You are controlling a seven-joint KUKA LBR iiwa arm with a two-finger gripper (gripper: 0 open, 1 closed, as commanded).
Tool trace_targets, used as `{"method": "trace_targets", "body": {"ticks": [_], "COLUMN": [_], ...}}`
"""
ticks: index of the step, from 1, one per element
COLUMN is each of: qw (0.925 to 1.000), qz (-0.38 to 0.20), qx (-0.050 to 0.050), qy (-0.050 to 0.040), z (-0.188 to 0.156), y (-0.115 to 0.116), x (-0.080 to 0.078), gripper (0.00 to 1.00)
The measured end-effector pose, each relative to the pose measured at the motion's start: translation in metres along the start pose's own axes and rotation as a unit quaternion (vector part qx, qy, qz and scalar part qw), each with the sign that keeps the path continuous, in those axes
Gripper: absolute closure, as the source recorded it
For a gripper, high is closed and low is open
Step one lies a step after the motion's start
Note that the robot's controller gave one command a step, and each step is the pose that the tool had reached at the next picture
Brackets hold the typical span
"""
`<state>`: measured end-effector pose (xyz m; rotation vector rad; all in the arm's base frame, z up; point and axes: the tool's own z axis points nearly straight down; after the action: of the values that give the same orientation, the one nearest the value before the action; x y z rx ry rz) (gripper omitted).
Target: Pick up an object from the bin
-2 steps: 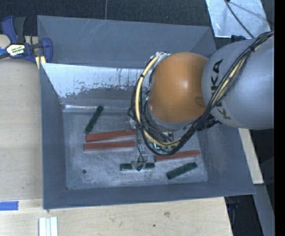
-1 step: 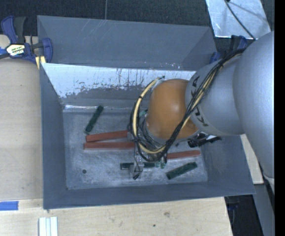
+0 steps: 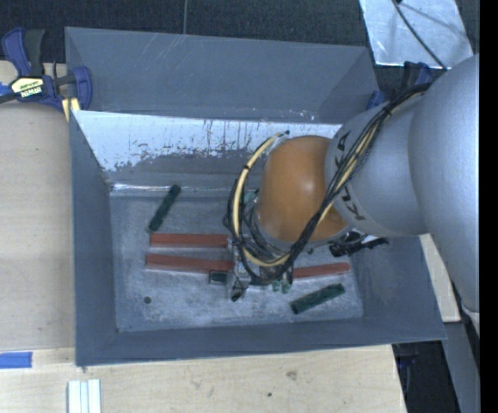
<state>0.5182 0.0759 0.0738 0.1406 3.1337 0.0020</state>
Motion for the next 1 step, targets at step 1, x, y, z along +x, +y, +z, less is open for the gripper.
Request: {"method": "trace_targets", "body": {"ticks": [1], "qw": [1.0000], "qz": [0.000], "qx": [0.000], "qy": [-0.0074], "z": [-0.0010], "y": [0.0028], "x": [0.0106], "gripper": [1.00]}}
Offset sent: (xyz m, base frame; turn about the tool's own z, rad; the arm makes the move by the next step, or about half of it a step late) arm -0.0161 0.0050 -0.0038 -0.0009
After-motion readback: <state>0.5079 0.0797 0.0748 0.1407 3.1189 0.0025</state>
